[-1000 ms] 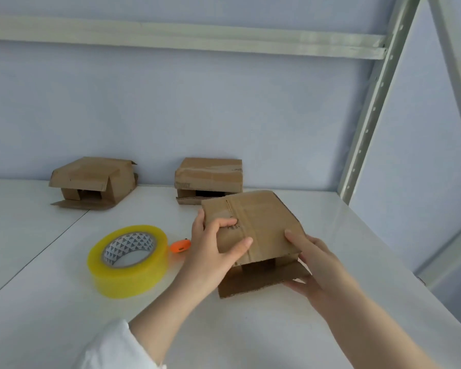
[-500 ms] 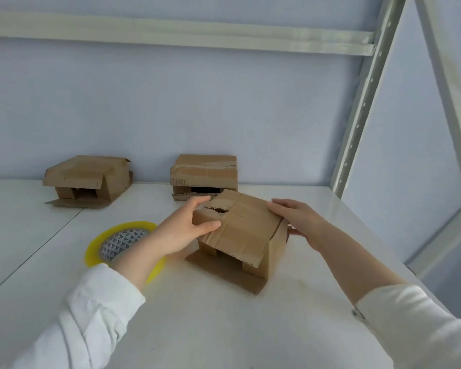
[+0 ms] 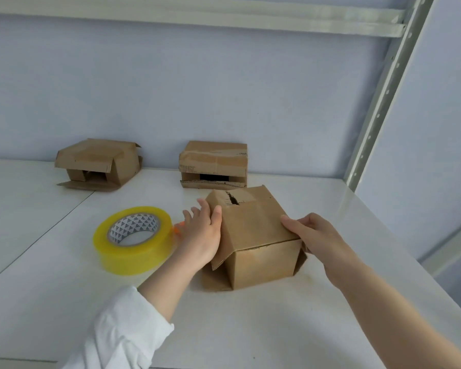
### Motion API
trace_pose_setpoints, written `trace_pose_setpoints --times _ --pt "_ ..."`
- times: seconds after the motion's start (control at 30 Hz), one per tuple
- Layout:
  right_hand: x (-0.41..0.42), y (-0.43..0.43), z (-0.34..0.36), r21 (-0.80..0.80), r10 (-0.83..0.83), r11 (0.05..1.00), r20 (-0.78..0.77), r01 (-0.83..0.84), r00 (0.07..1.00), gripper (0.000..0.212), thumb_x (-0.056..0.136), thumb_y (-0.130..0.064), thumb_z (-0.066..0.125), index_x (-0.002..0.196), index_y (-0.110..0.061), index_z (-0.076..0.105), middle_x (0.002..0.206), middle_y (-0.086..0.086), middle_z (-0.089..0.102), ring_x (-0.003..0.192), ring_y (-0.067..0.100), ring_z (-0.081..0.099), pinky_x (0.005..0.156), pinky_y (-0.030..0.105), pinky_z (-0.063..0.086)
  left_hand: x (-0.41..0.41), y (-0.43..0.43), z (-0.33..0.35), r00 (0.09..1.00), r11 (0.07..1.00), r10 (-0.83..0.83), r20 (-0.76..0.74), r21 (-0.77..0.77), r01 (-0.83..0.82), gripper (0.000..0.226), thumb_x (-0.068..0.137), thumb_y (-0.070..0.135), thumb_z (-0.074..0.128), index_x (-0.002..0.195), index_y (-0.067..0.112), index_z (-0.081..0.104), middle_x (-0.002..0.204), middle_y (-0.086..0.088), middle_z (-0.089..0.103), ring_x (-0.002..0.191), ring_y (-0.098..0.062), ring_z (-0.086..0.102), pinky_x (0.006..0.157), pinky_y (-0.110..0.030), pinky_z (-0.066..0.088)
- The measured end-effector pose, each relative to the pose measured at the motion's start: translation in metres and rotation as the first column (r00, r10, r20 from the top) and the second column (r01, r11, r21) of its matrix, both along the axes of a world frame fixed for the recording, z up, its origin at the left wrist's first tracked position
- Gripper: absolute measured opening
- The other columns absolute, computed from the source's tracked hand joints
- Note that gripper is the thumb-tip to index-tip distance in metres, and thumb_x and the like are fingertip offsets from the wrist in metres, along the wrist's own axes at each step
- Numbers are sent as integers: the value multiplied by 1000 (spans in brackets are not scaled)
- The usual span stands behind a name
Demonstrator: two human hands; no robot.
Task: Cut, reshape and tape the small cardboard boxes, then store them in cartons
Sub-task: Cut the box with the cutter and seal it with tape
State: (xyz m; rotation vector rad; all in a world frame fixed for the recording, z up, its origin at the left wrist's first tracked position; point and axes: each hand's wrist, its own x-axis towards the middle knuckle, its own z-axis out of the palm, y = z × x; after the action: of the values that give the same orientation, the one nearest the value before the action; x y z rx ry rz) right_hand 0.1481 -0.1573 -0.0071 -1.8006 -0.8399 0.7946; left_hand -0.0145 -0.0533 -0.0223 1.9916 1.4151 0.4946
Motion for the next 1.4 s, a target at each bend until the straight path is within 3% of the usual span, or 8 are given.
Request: trace_pose_setpoints --times 0.33,0.5,0.73,0.8,1.0,1.17,1.27,1.4 --pt "-23 -16 -16 44 -84 996 201 76 976 35 88 -52 50 95 -17 54 96 -6 63 87 12 57 64 25 40 8 -2 3 953 969 25 303 -241 51 64 96 53 30 149 20 20 150 1 32 129 -13 39 109 -27 29" --pt "-22 -16 -18 33 -52 998 236 46 970 41 89 -51 47 115 -20 54 104 -8 62 90 11 55 61 17 38 1 -5 16 994 984 -41 103 -169 58 59 95 57 22 149 33 14 154 1 23 142 -18 21 109 -26 20" --pt "-23 -14 -17 12 -43 999 222 41 974 29 89 -48 49 101 -23 57 86 -17 56 81 6 54 60 22 38 4 -15 17 968 1000 5 251 -6 -3 43 97 38 41 137 22 44 127 10 53 122 -16 48 87 -16 36" --pt "-22 -14 -16 -4 -37 999 224 39 974 28 90 -48 49 101 -23 58 87 -16 58 83 6 55 61 20 38 4 -14 18 980 997 -52 189 -51 63 34 99 40 36 128 29 48 115 14 54 116 -17 49 77 -14 36" --pt "-25 -15 1 -146 2 988 292 43 956 45 91 -53 43 115 -18 58 100 -6 63 92 16 60 68 26 41 -8 -2 19 969 964 -247 -18 -100 244 65 98 50 19 151 15 5 157 -2 11 143 -18 17 112 -27 16" --pt "-54 -17 33 -6 -154 978 654 208 740 92 75 -71 23 143 -9 33 152 4 26 144 20 10 113 42 22 -68 12 26 992 940 -124 14 321 113 58 93 52 39 143 21 35 148 5 35 136 -13 30 107 -25 24" --pt "-94 -10 53 274 -269 956 684 104 678 68 84 -56 37 142 -19 38 154 -9 25 144 5 4 109 22 11 -100 26 12 965 857 -18 -263 492 150 61 81 65 49 128 25 46 126 6 51 117 -16 44 94 -25 34" --pt "-142 24 51 207 -70 973 684 -102 726 44 91 -39 50 134 -29 46 143 -18 39 139 -2 18 96 5 13 -120 36 -8 918 878 -44 -395 422 224 49 81 68 45 95 22 51 88 6 60 84 -17 56 66 -25 36"
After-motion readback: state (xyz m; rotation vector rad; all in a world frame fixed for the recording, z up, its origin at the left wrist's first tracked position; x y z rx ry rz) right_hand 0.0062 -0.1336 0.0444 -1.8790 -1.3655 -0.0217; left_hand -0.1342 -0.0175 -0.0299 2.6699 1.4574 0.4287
